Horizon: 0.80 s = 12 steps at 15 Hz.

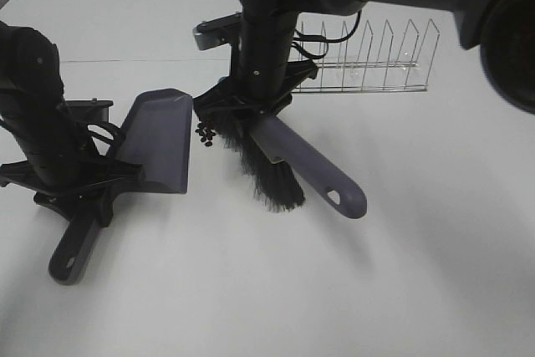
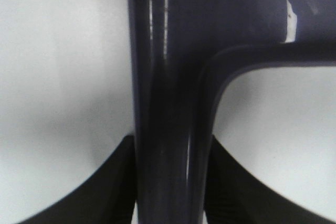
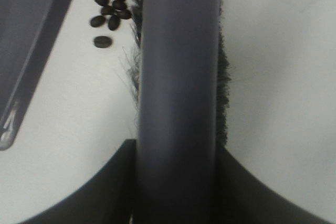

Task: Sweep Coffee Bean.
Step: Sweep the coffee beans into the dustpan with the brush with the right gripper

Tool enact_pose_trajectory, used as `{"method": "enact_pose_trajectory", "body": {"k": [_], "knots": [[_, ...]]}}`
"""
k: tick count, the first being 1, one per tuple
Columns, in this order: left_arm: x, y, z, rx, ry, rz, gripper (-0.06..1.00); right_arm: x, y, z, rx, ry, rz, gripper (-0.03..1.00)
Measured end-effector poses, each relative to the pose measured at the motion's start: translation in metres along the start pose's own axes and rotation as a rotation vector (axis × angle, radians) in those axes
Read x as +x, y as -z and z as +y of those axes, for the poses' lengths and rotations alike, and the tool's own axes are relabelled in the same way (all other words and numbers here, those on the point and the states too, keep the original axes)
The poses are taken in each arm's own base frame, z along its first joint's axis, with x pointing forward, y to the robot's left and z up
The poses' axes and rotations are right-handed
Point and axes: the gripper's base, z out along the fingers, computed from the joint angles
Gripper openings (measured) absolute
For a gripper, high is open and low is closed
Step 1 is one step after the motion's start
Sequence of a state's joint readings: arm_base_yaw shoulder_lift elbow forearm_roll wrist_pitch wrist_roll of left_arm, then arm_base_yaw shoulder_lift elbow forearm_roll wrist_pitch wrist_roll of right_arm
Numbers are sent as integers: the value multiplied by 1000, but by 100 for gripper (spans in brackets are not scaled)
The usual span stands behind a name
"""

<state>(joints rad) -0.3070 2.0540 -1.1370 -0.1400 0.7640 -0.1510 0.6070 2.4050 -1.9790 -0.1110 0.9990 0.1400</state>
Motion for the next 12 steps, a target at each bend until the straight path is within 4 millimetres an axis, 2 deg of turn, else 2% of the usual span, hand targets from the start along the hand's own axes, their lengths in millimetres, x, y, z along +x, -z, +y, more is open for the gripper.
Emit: {"method": "enact_pose_trajectory", "body": {"k": [1, 3, 6, 8, 10, 12], "knots": [[0, 0, 0, 0, 0, 1, 32, -8, -6, 23, -6, 36, 16, 28], [0, 0, 0, 0, 1, 2, 32, -13, -8, 47, -30, 62, 26, 28], [0, 0, 0, 1, 1, 3, 32, -22, 10, 73, -71, 84, -18, 28], [0, 0, 0, 2, 3, 4, 32, -28, 29, 80, -99, 82, -45, 28], [0, 0, 0, 2, 3, 5, 32, -38, 47, 75, -62, 91, -117, 28], [0, 0, 0, 2, 3, 5, 32, -43, 58, 67, 19, 113, -161, 28]]}}
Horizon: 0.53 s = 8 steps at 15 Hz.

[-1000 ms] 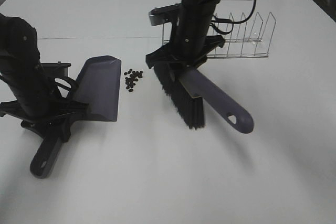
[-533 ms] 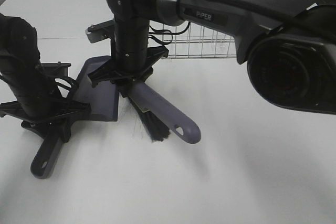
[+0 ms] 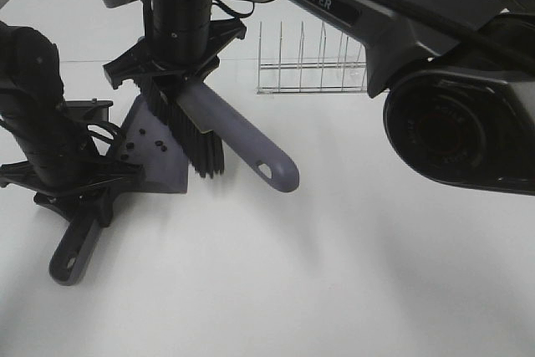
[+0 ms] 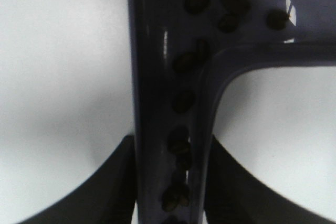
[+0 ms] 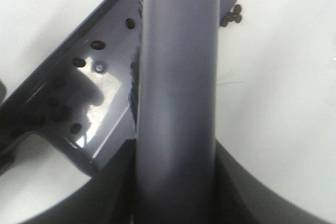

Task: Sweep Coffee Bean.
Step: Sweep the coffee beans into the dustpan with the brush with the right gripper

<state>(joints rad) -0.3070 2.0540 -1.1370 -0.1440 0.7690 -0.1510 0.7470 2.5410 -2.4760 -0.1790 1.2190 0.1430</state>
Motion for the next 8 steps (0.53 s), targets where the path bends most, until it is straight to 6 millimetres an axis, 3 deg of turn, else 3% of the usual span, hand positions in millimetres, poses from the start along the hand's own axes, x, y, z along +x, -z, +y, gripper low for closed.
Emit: {"method": "enact_pose_trajectory", "body": {"k": [4, 6, 8], "knots": [[0, 0, 0, 0, 0, 0, 32, -3, 2, -32, 155, 18, -19, 28], [0, 0, 0, 0, 0, 0, 32, -1, -7, -75, 186, -49, 8, 28], [0, 0, 0, 0, 0, 0, 32, 5, -21, -91, 178, -51, 43, 28]]}}
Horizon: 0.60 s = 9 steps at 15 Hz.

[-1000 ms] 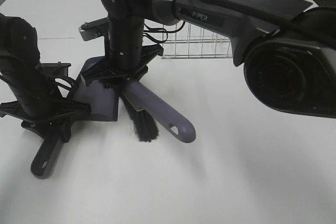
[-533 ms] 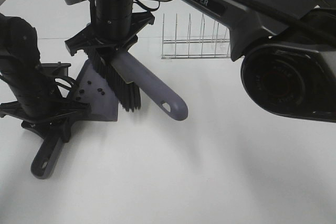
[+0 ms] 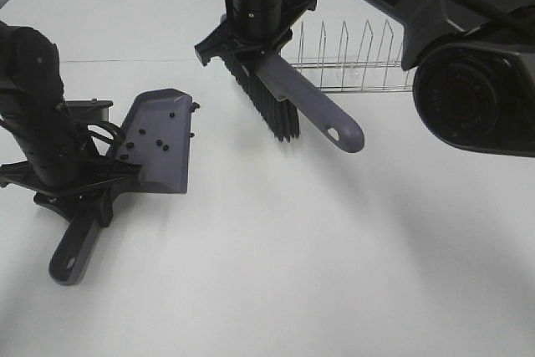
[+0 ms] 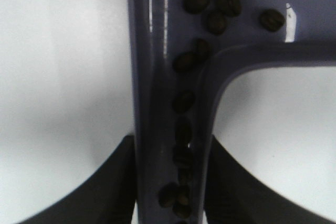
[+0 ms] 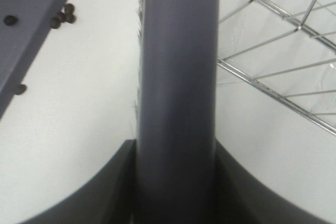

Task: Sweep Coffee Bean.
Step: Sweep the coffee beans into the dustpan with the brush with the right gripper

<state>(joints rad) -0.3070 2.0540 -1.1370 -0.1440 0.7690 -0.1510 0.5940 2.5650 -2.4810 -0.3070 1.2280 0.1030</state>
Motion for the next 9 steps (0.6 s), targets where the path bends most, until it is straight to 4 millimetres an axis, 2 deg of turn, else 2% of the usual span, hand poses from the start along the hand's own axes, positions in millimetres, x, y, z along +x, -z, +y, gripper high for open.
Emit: {"method": "enact_pose_trajectory", "body": {"k": [3, 7, 9], "knots": [[0, 0, 0, 0, 0, 0, 32, 13, -39, 15, -65, 34, 83, 28], [0, -1, 0, 0, 0, 1, 32, 13, -47, 38, -204, 21, 74, 28], [0, -1, 0, 0, 0, 2, 32, 14, -47, 58, -240, 57, 62, 28]]}}
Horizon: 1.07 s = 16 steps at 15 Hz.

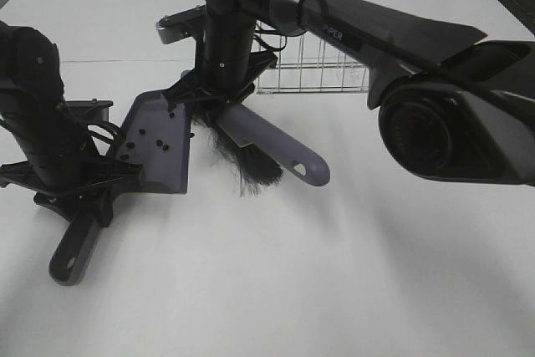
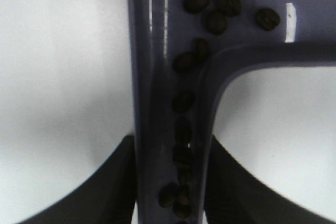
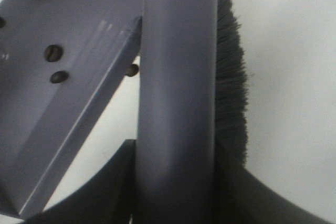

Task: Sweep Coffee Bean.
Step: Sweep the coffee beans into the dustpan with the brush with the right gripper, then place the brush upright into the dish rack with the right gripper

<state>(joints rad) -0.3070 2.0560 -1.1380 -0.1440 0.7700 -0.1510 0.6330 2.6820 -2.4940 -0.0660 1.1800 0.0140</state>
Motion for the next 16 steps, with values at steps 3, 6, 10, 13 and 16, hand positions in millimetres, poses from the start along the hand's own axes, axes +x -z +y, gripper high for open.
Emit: {"method": "enact_pose_trajectory", "body": {"k": [3, 6, 10, 13, 16], "knots": [[0, 0, 0, 1, 1, 0, 32, 2, -3, 38, -20, 72, 6, 28], [0, 0, 0, 1, 1, 0, 32, -1, 16, 46, -3, 67, -17, 28], [0, 0, 0, 1, 1, 1, 32, -9, 50, 31, 124, 60, -70, 28], [0, 0, 0, 1, 1, 1, 32, -10, 54, 8, 198, 41, -72, 28], [0, 0, 0, 1, 1, 1, 32, -6, 46, -32, 223, -51, -42, 28]]}}
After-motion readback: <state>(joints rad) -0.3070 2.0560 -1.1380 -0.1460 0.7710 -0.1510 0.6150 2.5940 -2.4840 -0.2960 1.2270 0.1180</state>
